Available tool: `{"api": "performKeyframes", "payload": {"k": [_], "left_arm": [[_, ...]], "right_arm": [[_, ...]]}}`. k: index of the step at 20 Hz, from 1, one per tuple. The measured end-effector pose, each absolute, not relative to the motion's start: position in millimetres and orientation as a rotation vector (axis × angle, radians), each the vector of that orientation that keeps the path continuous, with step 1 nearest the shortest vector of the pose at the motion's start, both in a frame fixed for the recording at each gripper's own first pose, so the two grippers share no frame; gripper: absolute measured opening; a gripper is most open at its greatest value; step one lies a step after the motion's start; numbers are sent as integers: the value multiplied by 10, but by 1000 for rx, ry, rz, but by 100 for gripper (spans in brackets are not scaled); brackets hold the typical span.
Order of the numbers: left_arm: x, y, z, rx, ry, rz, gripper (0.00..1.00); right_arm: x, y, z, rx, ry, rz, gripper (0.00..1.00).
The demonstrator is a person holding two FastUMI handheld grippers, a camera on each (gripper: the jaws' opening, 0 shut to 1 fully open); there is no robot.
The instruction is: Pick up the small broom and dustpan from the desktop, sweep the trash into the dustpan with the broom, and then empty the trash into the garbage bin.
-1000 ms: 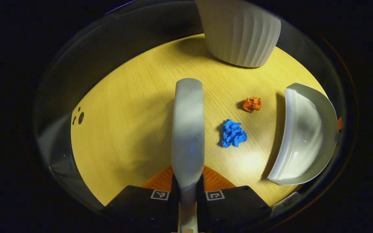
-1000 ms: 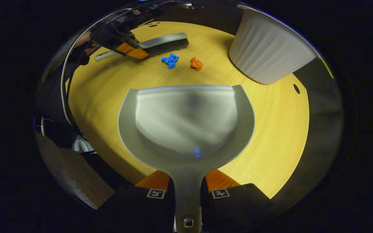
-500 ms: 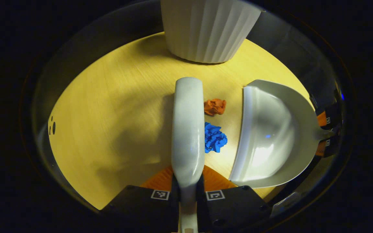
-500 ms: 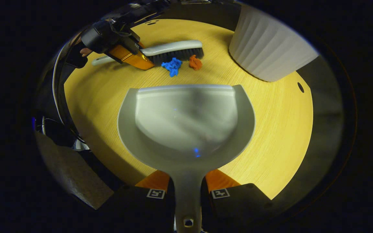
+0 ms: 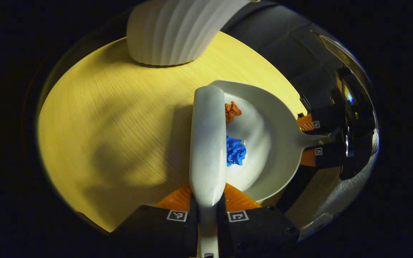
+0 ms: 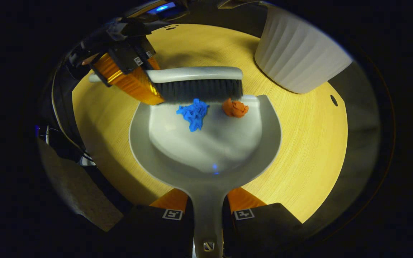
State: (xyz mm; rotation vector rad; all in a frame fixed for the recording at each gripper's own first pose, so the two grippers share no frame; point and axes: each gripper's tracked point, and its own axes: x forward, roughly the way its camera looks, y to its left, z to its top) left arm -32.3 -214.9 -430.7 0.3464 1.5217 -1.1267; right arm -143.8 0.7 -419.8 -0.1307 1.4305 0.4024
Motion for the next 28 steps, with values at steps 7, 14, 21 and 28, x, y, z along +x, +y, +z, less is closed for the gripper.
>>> {"api": "performKeyframes", "payload": {"k": [7,14,21,28], "left_arm": [[-18,-1878,-3929,278,1278,-872,25],[-104,-1216,-4066,202,1285,-684,27],[-508,-946,-4188,196,1313,-688,27],[-629,-864,-4197,154,1309,-715,26]], "right_arm": [[-1448,13,-4060,-81,1353,294,41],[-1399,-380,-3308,10,1353,82,37],[-936,-1012,-2177,62,1266,-67,37],[-82,-1702,-1695,-55,1210,-159,37]]}}
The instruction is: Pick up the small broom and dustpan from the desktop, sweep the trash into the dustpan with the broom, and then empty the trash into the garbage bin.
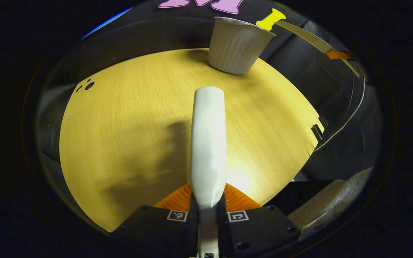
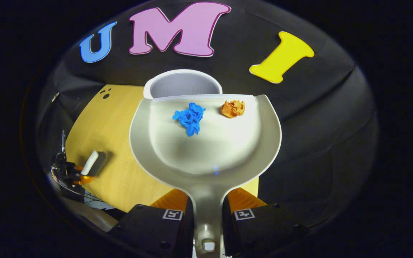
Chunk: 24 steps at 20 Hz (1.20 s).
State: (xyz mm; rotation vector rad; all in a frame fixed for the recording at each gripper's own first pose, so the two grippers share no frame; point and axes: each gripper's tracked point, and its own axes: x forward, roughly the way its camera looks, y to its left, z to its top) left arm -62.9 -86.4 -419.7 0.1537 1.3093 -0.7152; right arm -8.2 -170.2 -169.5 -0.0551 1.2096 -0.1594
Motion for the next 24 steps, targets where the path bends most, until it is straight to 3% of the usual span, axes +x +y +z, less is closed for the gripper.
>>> {"api": "performKeyframes", "payload": {"k": [2,5,6,9,14,16,17,22,23,24], "left_arm": [[-624,-843,-4198,157,1310,-708,27],[-647,-818,-4198,147,1318,-692,27],[-647,-806,-4192,146,1319,-687,26],[-653,-772,-4197,140,1323,-674,25],[-633,-753,-4211,114,1327,-653,26],[-617,-733,-4220,106,1326,-645,27],[-622,-737,-4220,100,1329,-639,27],[-610,-726,-4246,86,1330,-623,25],[-608,-727,-4250,85,1330,-622,25],[-608,-726,-4247,86,1329,-621,27]], "right_arm": [[154,-1842,-1685,-85,1212,-172,33],[494,-2020,-1662,-170,1228,-178,37],[603,-2081,-1668,-205,1236,-177,33],[831,-2186,-1688,-295,1287,-154,37],[1051,-2343,-1700,-545,1438,-81,36],[1136,-2372,-1708,-586,1489,-59,32],[1175,-2400,-1727,-604,1508,-48,37],[1314,-2384,-1774,-638,1561,-14,37],[1335,-2370,-1792,-636,1558,-13,33],[1347,-2363,-1803,-641,1557,-10,37]]}}
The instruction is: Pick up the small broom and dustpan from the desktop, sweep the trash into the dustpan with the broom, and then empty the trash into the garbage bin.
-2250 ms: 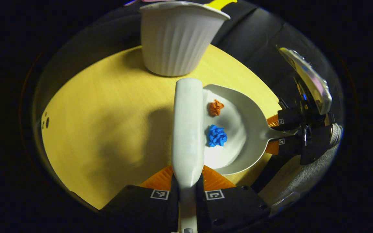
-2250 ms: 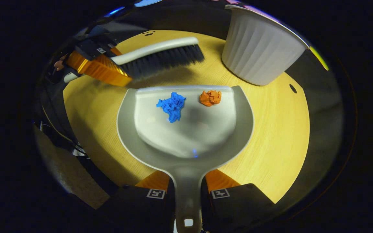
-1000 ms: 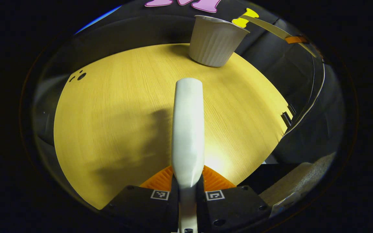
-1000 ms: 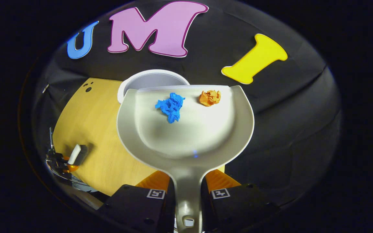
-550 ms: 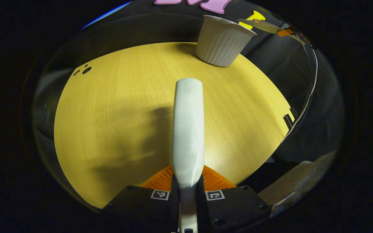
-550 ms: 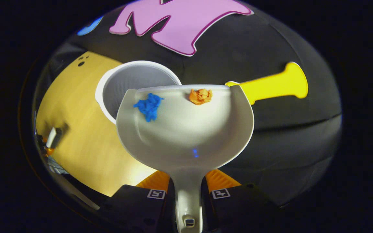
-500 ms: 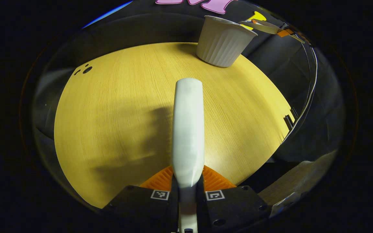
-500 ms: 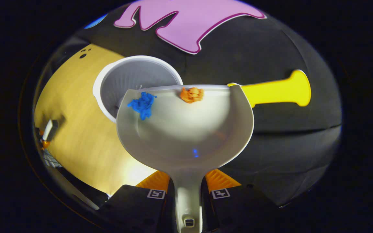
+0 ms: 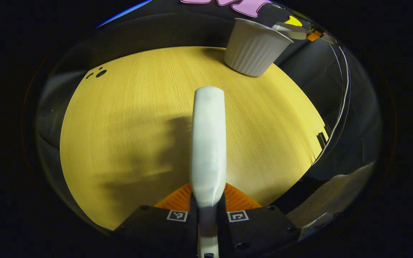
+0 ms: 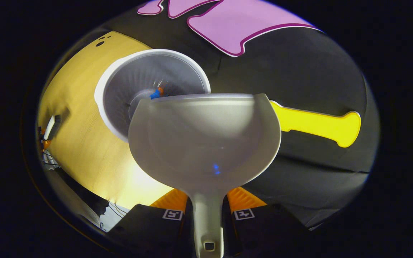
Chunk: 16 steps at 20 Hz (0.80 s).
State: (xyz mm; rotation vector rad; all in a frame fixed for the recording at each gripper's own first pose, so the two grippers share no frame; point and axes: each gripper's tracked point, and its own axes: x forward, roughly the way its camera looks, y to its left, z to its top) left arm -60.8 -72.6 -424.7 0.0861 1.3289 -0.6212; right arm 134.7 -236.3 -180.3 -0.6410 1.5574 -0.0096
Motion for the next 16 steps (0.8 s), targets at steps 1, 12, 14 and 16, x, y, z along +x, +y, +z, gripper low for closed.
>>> {"api": "performKeyframes", "payload": {"k": [1,12,14,16], "left_arm": [[-595,-725,-4255,88,1327,-623,26],[-530,-695,-4251,116,1319,-597,25],[-507,-675,-4247,130,1313,-593,26],[-484,-662,-4238,133,1310,-586,26]], "right_arm": [[1349,-2358,-1821,-647,1558,-5,37],[1194,-2174,-1681,-441,1425,-9,37],[1116,-2066,-1599,-374,1371,-2,34],[1017,-1897,-1510,-296,1306,21,34]]}}
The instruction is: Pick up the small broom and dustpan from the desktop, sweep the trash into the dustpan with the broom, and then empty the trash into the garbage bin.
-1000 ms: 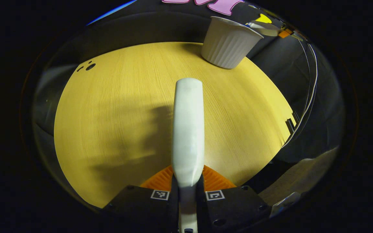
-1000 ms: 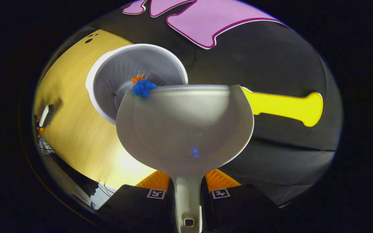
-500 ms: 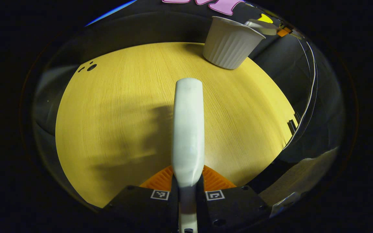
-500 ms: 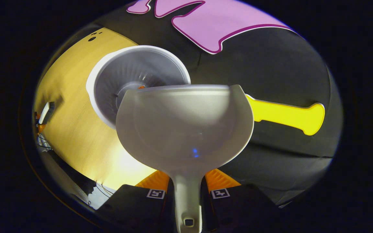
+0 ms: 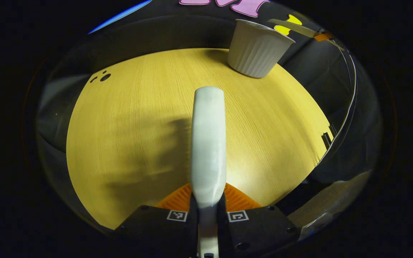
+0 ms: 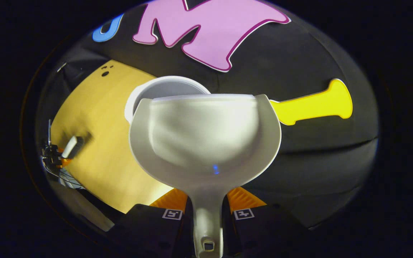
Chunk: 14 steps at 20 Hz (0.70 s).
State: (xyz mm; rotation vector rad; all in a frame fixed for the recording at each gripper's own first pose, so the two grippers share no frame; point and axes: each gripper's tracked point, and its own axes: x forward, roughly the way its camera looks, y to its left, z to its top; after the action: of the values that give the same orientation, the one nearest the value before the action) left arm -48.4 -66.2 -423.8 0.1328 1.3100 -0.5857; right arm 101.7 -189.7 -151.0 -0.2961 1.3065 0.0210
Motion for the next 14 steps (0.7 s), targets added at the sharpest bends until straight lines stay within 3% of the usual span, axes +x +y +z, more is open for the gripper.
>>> {"api": "performKeyframes", "payload": {"k": [5,14], "left_arm": [[-410,-614,-4205,156,1300,-562,24],[-358,-581,-4170,202,1293,-541,25]], "right_arm": [[566,-1427,-1386,-178,1197,64,36],[-499,-558,-1983,-80,1275,184,40]]}}
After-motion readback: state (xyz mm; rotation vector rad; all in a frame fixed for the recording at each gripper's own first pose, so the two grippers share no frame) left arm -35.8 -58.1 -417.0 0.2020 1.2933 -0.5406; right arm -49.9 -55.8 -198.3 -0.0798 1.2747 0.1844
